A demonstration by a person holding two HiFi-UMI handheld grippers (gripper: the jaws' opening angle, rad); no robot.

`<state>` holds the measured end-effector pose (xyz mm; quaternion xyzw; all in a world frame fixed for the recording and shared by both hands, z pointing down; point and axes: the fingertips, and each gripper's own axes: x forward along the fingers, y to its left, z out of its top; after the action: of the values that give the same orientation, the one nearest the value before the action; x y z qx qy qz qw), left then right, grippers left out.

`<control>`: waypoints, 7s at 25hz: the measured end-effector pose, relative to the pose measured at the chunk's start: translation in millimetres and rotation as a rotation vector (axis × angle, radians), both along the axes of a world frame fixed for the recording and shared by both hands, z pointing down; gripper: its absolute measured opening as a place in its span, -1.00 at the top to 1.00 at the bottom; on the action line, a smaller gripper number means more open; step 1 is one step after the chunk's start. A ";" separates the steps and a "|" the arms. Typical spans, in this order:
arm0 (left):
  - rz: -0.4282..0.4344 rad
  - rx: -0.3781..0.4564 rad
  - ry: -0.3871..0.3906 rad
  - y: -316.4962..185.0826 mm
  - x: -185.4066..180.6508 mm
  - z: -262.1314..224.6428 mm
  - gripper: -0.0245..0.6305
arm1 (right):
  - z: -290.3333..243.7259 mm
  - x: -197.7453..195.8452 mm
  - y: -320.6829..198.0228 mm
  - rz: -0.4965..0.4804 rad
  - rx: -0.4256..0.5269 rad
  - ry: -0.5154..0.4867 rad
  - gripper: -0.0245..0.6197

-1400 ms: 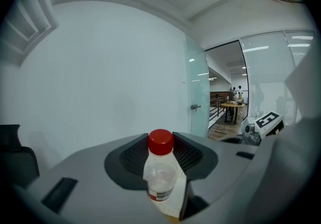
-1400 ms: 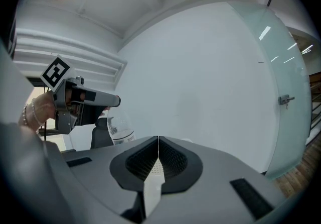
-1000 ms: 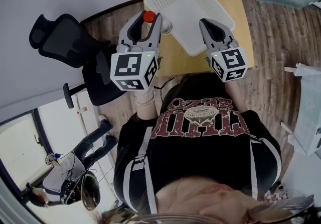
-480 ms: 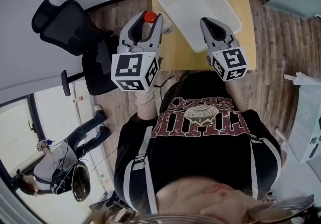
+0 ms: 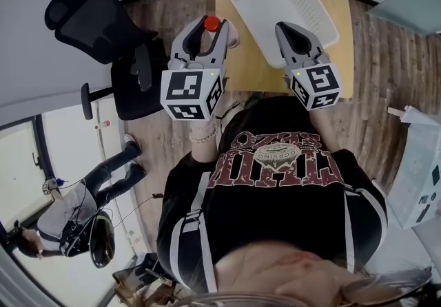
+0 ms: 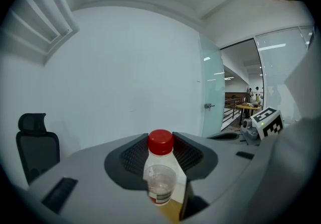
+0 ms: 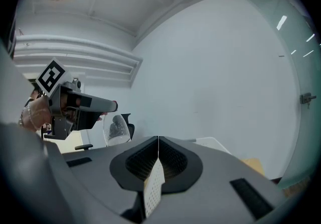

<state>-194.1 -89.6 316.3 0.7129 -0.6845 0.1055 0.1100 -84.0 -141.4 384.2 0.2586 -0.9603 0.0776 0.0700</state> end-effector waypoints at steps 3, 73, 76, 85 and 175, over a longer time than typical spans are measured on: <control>-0.001 -0.008 0.015 1.8 -0.4 8.8 0.33 | 1.0 -2.5 3.0 -0.006 0.001 0.007 0.87; 0.035 -0.160 0.059 -35.9 4.6 192.5 0.33 | 26.9 7.1 -23.7 0.078 -0.040 0.082 0.87; 0.030 -0.162 0.061 -35.0 5.4 196.4 0.33 | 27.5 8.8 -24.7 0.081 -0.041 0.085 0.87; 0.027 -0.156 0.050 -34.0 9.8 200.0 0.33 | 27.4 11.8 -25.8 0.086 -0.044 0.091 0.87; 0.100 0.111 -0.017 -41.6 51.7 72.2 0.47 | 7.0 25.6 -17.5 0.078 -0.006 0.021 0.87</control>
<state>-142.4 -131.2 388.5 0.7502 -0.6539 0.0787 0.0589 -58.4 -158.9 391.1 0.2965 -0.9485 0.0805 0.0777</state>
